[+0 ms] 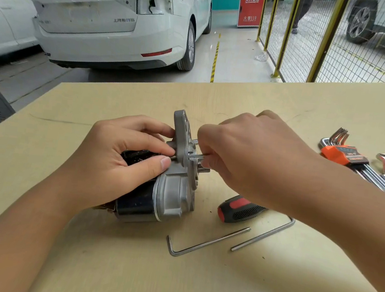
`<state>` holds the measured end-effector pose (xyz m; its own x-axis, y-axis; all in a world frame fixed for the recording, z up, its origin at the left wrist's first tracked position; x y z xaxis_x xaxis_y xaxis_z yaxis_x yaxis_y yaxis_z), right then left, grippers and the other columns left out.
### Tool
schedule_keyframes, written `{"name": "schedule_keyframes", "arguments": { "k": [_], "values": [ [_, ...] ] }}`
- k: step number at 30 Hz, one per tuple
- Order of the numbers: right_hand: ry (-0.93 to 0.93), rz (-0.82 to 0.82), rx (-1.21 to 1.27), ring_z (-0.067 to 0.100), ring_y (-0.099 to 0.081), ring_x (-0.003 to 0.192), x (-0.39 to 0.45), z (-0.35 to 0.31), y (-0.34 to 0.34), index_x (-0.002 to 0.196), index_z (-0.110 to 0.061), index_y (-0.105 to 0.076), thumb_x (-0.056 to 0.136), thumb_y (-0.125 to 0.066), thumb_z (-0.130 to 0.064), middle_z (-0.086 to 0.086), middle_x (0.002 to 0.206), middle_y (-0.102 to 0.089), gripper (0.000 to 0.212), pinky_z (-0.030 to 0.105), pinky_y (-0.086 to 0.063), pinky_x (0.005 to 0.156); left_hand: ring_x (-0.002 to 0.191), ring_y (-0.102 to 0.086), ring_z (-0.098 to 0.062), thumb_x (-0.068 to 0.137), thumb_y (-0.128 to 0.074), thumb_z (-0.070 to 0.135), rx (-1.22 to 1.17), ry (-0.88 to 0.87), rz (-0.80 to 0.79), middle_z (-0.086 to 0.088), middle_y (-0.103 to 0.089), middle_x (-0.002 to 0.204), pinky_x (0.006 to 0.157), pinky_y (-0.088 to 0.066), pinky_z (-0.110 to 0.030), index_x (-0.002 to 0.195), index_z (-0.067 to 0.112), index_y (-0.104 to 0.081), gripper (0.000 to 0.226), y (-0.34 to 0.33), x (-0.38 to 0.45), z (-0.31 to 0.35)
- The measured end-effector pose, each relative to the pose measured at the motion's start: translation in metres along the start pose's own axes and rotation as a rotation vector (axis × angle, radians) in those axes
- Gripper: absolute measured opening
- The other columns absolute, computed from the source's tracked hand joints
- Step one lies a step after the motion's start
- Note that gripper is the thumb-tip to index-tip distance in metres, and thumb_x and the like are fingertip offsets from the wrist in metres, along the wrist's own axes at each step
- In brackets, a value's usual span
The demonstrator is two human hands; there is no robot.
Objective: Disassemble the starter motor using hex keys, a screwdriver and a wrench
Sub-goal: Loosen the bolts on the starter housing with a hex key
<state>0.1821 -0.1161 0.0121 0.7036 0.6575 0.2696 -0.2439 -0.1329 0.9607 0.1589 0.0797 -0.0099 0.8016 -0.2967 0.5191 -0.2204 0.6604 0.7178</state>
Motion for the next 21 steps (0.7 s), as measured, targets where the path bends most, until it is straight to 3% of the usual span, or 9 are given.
{"name": "schedule_keyframes", "arguments": {
  "k": [3,4,7,10,13,15,19,21],
  "values": [
    [-0.007,-0.007,0.041,0.027,-0.056,0.067,0.0,-0.001,0.002,0.098,-0.028,-0.042,0.101,-0.055,-0.025,-0.004,0.078,-0.056,0.014,0.032,-0.035,0.056,0.111,-0.071,-0.01,0.084,-0.076,0.015,0.002,0.0,0.001,0.003,-0.075,0.115,0.096,-0.055,-0.026,0.1,0.013,-0.084,0.018,-0.001,0.0,0.0],
    [-0.005,-0.011,0.066,0.027,-0.058,0.069,0.0,-0.001,0.003,0.102,-0.027,-0.047,0.101,-0.056,-0.024,-0.004,0.079,-0.058,0.01,0.033,-0.039,0.052,0.111,-0.071,-0.01,0.084,-0.076,0.015,0.001,0.004,0.002,0.003,-0.075,0.115,0.096,-0.055,-0.025,0.1,0.013,-0.084,0.018,-0.001,0.0,-0.001],
    [0.003,-0.022,0.099,0.026,-0.06,0.075,0.0,-0.001,0.004,0.101,-0.02,-0.06,0.1,-0.056,-0.018,0.001,0.086,-0.057,0.005,0.042,-0.054,0.062,0.11,-0.071,-0.01,0.084,-0.076,0.016,-0.005,0.017,0.006,0.004,-0.074,0.116,0.096,-0.054,-0.024,0.099,0.014,-0.084,0.017,-0.001,0.0,-0.003],
    [0.009,-0.055,0.06,0.022,-0.056,0.072,0.0,-0.003,0.003,0.091,-0.017,-0.066,0.096,-0.056,-0.008,0.0,0.089,-0.05,0.014,0.037,-0.052,0.062,0.109,-0.071,-0.012,0.084,-0.076,0.017,-0.018,0.031,0.007,0.004,-0.075,0.117,0.096,-0.054,-0.025,0.098,0.016,-0.084,0.016,-0.001,-0.001,-0.004],
    [0.002,-0.051,-0.012,0.02,-0.048,0.062,0.001,-0.008,0.005,0.08,-0.018,-0.056,0.093,-0.057,-0.004,-0.001,0.084,-0.045,0.019,0.035,-0.039,0.05,0.104,-0.072,-0.013,0.084,-0.076,0.016,-0.042,0.035,0.007,0.003,-0.074,0.117,0.093,-0.055,-0.024,0.099,0.018,-0.083,0.016,-0.002,-0.001,-0.004],
    [-0.003,-0.023,-0.047,0.019,-0.04,0.061,0.002,-0.011,0.007,0.074,-0.02,-0.044,0.091,-0.055,-0.004,-0.003,0.078,-0.04,0.027,0.033,-0.027,0.052,0.104,-0.072,-0.014,0.084,-0.076,0.017,-0.048,0.037,0.005,0.003,-0.074,0.118,0.093,-0.055,-0.025,0.099,0.018,-0.083,0.017,-0.002,-0.001,-0.004],
    [-0.005,0.036,-0.097,0.02,-0.043,0.061,0.0,-0.015,0.008,0.072,-0.021,-0.04,0.093,-0.056,-0.005,-0.004,0.07,-0.044,0.031,0.034,-0.033,0.068,0.104,-0.072,-0.012,0.083,-0.076,0.017,-0.047,0.037,0.003,0.004,-0.074,0.118,0.093,-0.055,-0.024,0.1,0.018,-0.082,0.018,-0.002,-0.001,-0.003],
    [-0.022,0.024,-0.096,0.018,-0.041,0.053,0.0,-0.014,0.006,0.069,-0.02,-0.031,0.094,-0.058,-0.006,-0.002,0.068,-0.045,0.039,0.032,-0.032,0.058,0.104,-0.072,-0.012,0.083,-0.076,0.017,-0.046,0.037,0.006,0.004,-0.074,0.117,0.093,-0.056,-0.025,0.1,0.017,-0.083,0.018,-0.002,-0.001,-0.003]
  ]
}}
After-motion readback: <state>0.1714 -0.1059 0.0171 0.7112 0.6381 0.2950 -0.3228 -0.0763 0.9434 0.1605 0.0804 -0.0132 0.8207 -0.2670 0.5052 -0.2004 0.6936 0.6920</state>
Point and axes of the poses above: each hand's wrist, its own x-axis towards the middle knuckle, its own y-axis out of the back of the hand, z = x × y, the point moved 4 cm from there along x, towards the middle knuckle
